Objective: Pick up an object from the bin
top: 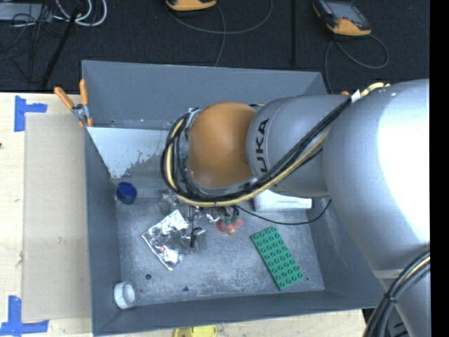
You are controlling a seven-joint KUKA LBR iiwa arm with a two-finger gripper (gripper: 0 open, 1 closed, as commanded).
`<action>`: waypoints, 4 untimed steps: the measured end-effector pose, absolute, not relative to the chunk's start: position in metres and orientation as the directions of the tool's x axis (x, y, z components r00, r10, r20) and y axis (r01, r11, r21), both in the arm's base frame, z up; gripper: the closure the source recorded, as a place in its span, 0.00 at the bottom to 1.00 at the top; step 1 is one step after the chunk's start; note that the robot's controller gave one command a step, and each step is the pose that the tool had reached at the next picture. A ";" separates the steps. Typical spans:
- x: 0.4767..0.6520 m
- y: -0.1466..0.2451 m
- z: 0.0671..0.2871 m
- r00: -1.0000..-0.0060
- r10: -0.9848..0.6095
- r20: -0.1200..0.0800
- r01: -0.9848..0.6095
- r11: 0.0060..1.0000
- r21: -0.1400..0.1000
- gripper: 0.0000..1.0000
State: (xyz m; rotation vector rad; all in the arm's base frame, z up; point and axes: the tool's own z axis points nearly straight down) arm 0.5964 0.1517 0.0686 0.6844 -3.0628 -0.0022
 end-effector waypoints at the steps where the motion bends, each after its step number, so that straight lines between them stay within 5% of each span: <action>1: 0.596 0.151 0.069 -0.906 -0.424 0.003 -0.424 0.906 0.002 1.00; 2: 0.598 0.152 0.128 -0.906 -0.422 -0.007 -0.422 0.907 -0.001 1.00; 4: 0.599 0.153 0.142 -0.909 -0.417 -0.001 -0.417 0.909 0.001 1.00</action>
Offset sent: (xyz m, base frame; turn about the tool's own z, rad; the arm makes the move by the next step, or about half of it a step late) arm 0.0000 0.0000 0.0000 0.0000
